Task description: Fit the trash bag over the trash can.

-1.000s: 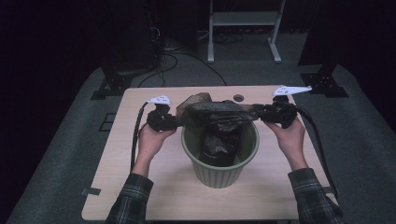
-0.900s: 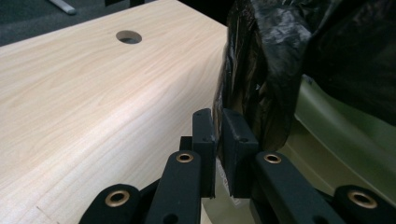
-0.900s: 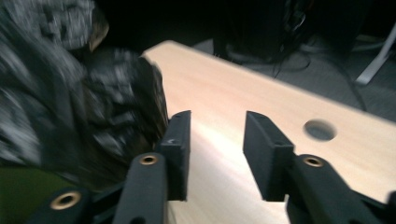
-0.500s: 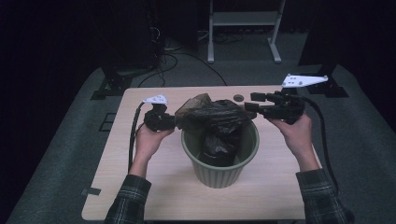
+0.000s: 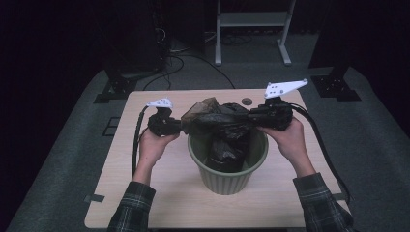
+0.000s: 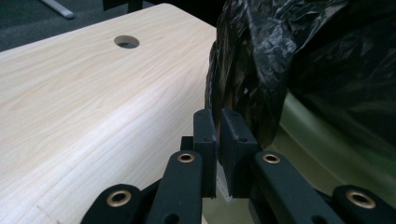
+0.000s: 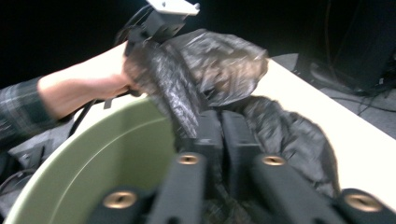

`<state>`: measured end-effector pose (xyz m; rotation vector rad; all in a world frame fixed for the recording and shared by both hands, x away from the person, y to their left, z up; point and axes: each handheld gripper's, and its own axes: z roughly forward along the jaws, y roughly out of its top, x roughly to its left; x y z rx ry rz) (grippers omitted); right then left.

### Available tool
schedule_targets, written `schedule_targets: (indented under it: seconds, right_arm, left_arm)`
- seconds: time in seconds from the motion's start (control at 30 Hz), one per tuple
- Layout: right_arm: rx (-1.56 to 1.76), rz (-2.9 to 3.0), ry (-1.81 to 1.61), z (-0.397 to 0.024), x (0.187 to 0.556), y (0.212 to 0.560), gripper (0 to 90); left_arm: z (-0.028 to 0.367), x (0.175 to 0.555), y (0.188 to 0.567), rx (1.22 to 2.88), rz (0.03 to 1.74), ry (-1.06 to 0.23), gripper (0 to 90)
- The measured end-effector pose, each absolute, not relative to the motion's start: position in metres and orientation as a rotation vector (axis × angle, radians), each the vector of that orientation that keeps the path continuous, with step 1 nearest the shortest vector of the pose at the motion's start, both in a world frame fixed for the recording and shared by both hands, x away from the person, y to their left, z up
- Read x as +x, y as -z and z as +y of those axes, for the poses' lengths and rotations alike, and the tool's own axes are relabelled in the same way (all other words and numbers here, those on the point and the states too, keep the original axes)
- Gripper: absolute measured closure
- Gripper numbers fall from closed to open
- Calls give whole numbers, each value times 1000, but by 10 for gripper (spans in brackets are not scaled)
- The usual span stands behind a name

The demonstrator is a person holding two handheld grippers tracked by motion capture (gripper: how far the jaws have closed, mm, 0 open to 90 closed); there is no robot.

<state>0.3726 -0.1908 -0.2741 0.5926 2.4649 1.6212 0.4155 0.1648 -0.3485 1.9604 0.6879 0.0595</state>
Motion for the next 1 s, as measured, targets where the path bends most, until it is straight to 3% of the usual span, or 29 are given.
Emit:
schedule_targets:
  seconds: [0.4, 0.7, 0.8, 0.87, 1.0]
  right_arm:
    - [602, 2454, -1675, -259, 329, 292, 900]
    - [705, 2451, -1684, -300, 309, 326, 900]
    - [719, 2448, -1698, -300, 309, 330, 900]
    - [713, 2425, -1711, -298, 309, 328, 769]
    - [712, 2375, -1737, -298, 309, 318, 688]
  left_arm:
    - [179, 412, 356, 1954, 719, -61, 881]
    - [188, 412, 361, 1943, 756, -59, 874]
    - [190, 410, 359, 1939, 765, -84, 790]
    - [194, 405, 354, 1923, 761, -109, 728]
    - [206, 397, 341, 1899, 762, -147, 555]
